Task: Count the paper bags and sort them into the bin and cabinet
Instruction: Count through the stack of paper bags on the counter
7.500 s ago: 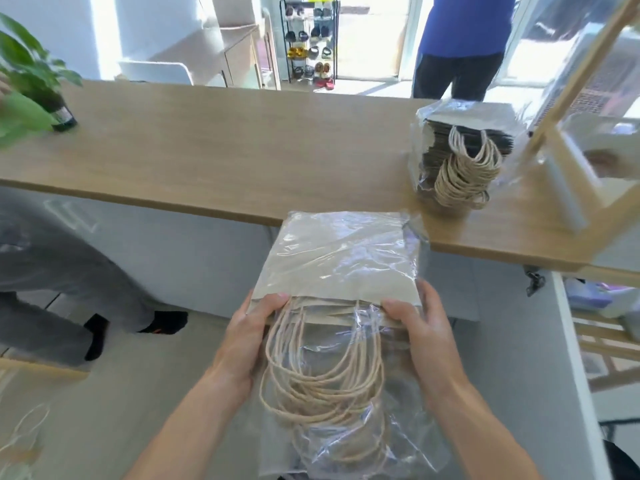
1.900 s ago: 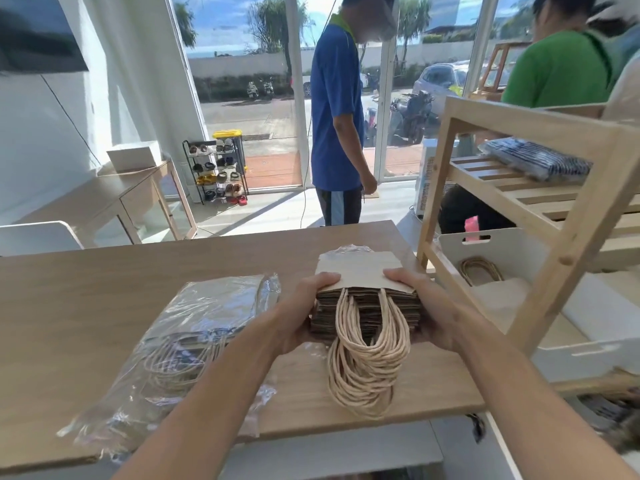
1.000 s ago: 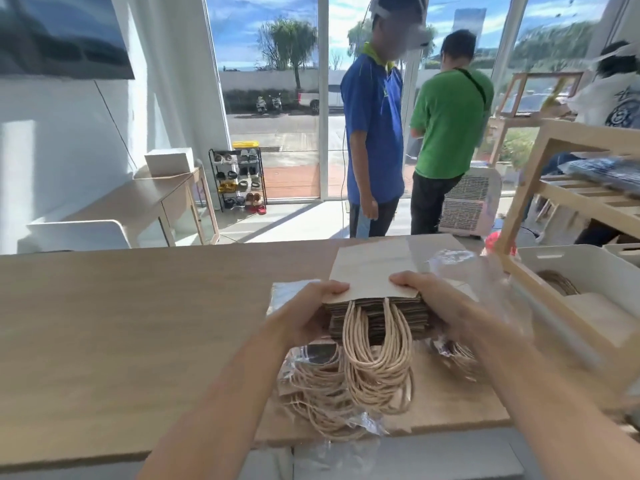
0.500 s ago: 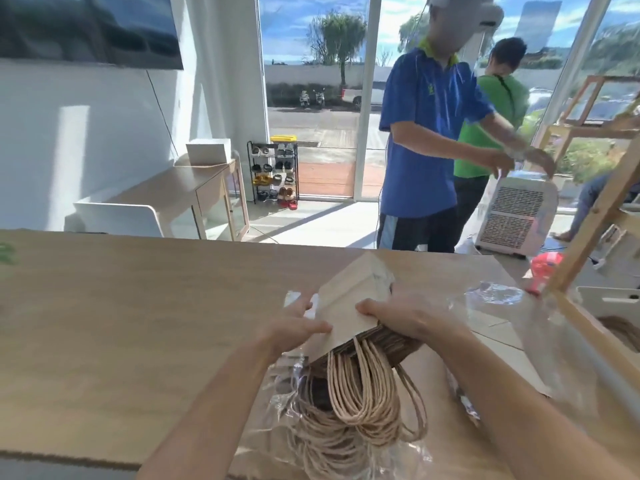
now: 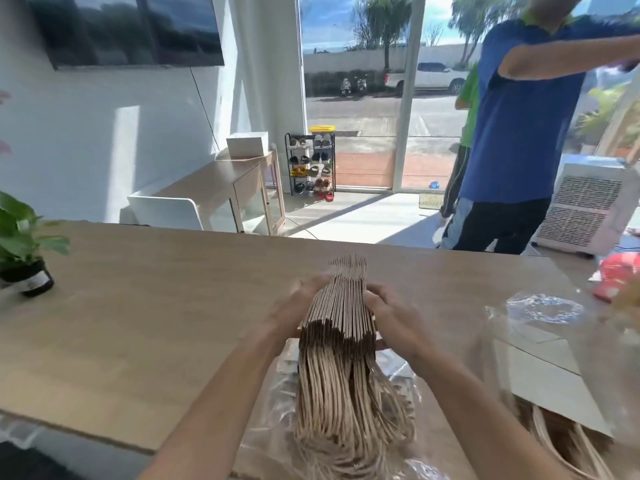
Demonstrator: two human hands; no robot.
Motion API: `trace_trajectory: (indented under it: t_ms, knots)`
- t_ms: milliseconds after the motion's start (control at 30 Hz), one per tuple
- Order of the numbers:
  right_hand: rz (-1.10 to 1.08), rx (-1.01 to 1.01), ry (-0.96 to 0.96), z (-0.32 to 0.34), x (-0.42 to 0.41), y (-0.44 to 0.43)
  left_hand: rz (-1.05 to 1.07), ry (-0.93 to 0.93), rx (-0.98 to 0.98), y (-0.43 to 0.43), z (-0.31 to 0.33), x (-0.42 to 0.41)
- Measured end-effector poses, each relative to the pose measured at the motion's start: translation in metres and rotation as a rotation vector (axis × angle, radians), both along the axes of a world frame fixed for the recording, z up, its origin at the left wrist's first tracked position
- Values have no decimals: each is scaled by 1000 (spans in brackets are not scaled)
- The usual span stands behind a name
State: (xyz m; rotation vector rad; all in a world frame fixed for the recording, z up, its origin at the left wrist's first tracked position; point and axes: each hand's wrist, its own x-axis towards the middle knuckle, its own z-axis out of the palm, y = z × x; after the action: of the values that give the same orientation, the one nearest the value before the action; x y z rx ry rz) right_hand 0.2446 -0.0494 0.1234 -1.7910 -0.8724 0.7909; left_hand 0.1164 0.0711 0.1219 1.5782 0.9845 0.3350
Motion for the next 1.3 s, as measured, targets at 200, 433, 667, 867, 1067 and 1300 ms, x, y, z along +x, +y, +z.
trace_trajectory:
  t_ms: [200, 433, 667, 867, 1067, 1300]
  knots:
    - [-10, 109, 91, -13, -15, 2, -245, 211, 303, 11, 29, 3]
    - [-52, 161, 22, -16, -15, 3, -388, 280, 413, 19, 30, -2]
    - [-50, 161, -81, -14, -2, -4, -397, 210, 420, 13, 31, -5]
    - [-127, 121, -113, -5, 11, -9, -400, 186, 407, 10, 34, -8]
    - [-135, -3, -175, 4, 13, 5, -384, 209, 402, 11, 30, -5]
    - [-95, -26, -248, 6, 6, 20, -377, 213, 403, 13, 24, -2]
